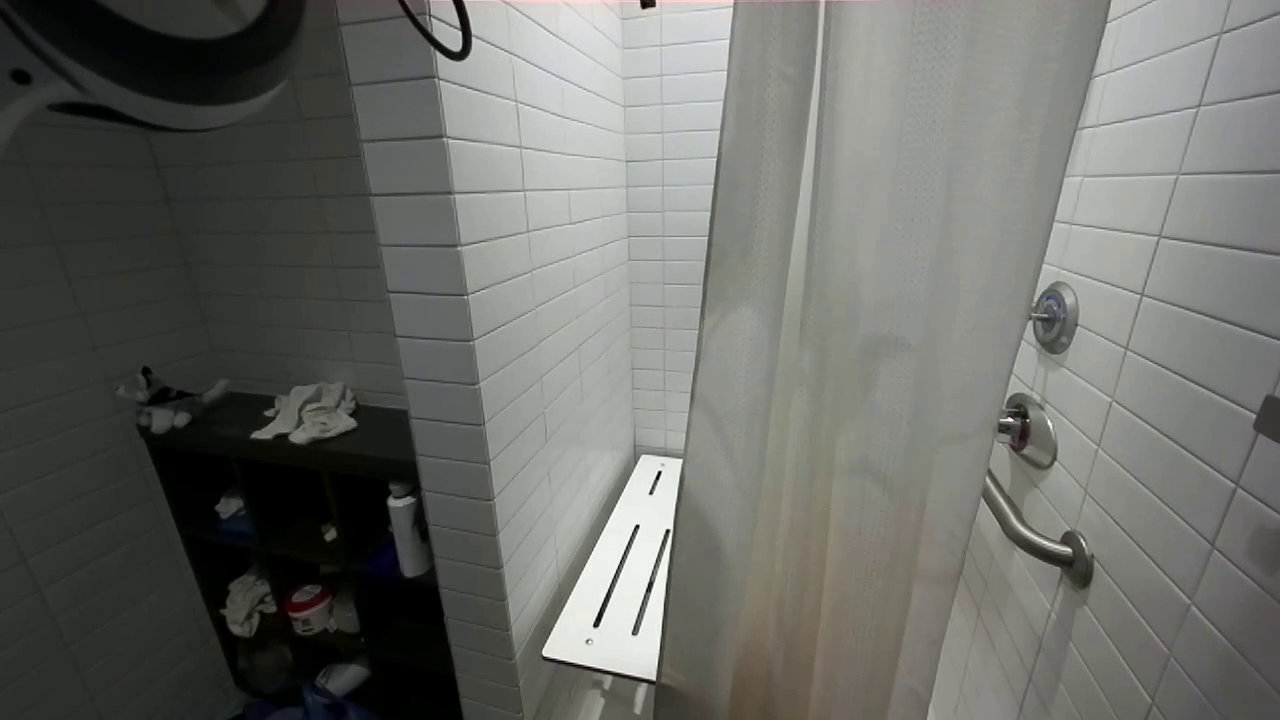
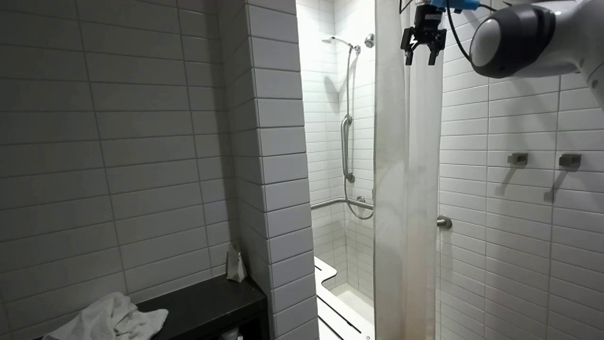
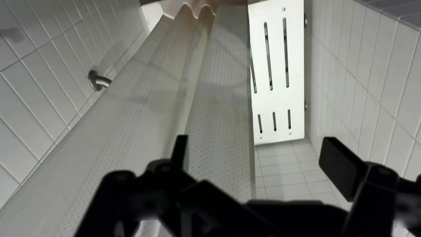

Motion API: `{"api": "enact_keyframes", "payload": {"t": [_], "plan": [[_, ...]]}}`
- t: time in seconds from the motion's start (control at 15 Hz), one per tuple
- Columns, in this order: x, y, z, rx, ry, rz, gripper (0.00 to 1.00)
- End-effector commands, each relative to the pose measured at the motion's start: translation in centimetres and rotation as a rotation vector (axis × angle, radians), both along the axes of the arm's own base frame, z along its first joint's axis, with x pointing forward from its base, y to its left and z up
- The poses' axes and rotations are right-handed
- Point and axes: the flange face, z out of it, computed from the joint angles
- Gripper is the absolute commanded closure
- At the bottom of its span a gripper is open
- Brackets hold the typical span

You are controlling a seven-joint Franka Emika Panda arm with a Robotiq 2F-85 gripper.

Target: Open the curtain railing

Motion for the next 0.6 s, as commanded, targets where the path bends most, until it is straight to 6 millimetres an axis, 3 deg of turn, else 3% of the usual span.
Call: {"api": "enact_keyframes", "payload": {"t": [0.0, 0.53], "plan": [[1.1, 1.7, -1.9, -0.003, 0.129, 0.004, 0.00], [4.6, 2.0, -8.2, 0.010, 0.343, -0.051, 0.00]]}}
